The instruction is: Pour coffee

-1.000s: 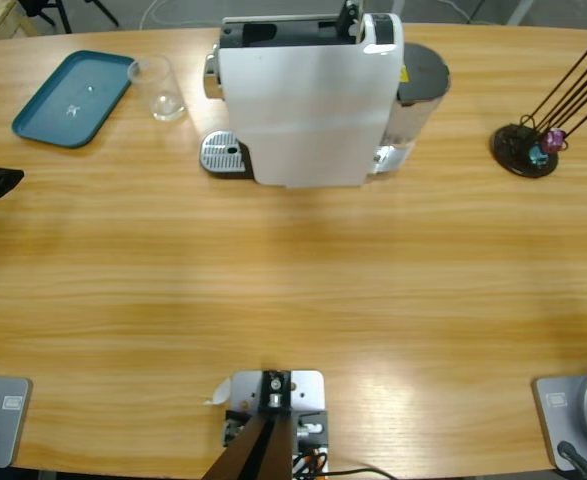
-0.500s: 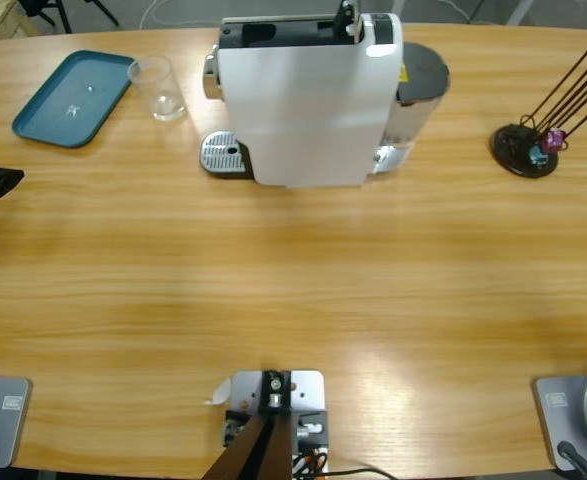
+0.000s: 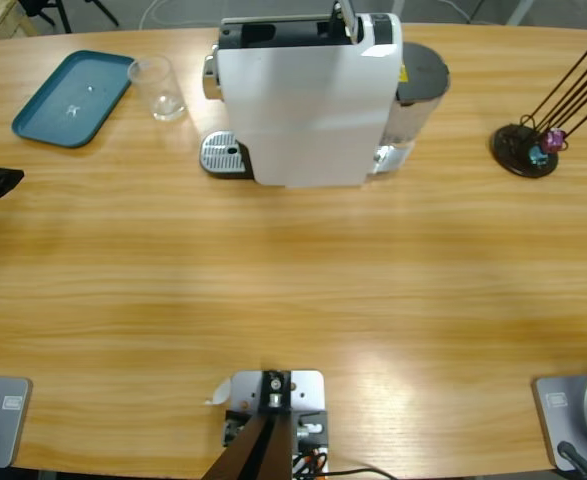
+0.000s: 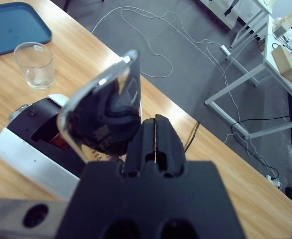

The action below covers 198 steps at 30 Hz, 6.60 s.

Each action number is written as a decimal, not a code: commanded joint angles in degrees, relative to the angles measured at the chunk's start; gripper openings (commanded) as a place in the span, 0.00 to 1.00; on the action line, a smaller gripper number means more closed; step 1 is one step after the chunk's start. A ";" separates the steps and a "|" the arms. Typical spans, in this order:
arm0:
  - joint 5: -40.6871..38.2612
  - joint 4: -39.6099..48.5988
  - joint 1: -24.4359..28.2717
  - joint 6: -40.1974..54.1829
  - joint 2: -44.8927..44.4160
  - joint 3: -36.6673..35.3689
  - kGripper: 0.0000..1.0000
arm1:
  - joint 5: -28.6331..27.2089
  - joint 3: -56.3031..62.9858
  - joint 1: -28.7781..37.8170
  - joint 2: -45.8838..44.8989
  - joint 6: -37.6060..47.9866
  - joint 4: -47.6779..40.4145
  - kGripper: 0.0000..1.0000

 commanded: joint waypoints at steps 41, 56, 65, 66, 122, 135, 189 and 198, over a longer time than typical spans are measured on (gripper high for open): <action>-0.63 -0.50 -0.32 0.74 0.97 2.09 0.99 | 6.73 0.17 4.68 14.48 3.75 -0.55 0.00; -0.72 -0.50 -0.32 0.83 0.97 2.09 0.99 | 8.01 1.63 4.16 17.48 5.75 -3.01 0.00; -1.07 -0.50 -0.32 0.74 1.17 2.09 0.99 | 8.37 6.43 4.16 17.92 7.50 -6.64 0.00; -1.19 -0.52 -0.32 0.74 1.24 2.09 0.99 | 8.37 6.78 4.16 18.03 7.72 -6.93 0.00; -0.08 -18.64 -0.32 5.36 17.69 4.73 0.98 | 18.21 29.44 -1.12 -35.76 10.48 22.40 1.00; 4.06 -41.51 7.16 -2.76 32.47 5.25 0.98 | 17.86 39.26 -1.21 -37.35 11.17 15.34 1.00; -16.71 -65.71 18.56 3.82 61.51 -2.20 1.00 | 20.23 42.18 -8.59 -31.28 7.95 7.29 1.00; -19.31 -65.38 20.16 3.98 63.13 -4.08 1.00 | 20.50 42.18 -8.94 -30.61 7.95 6.50 1.00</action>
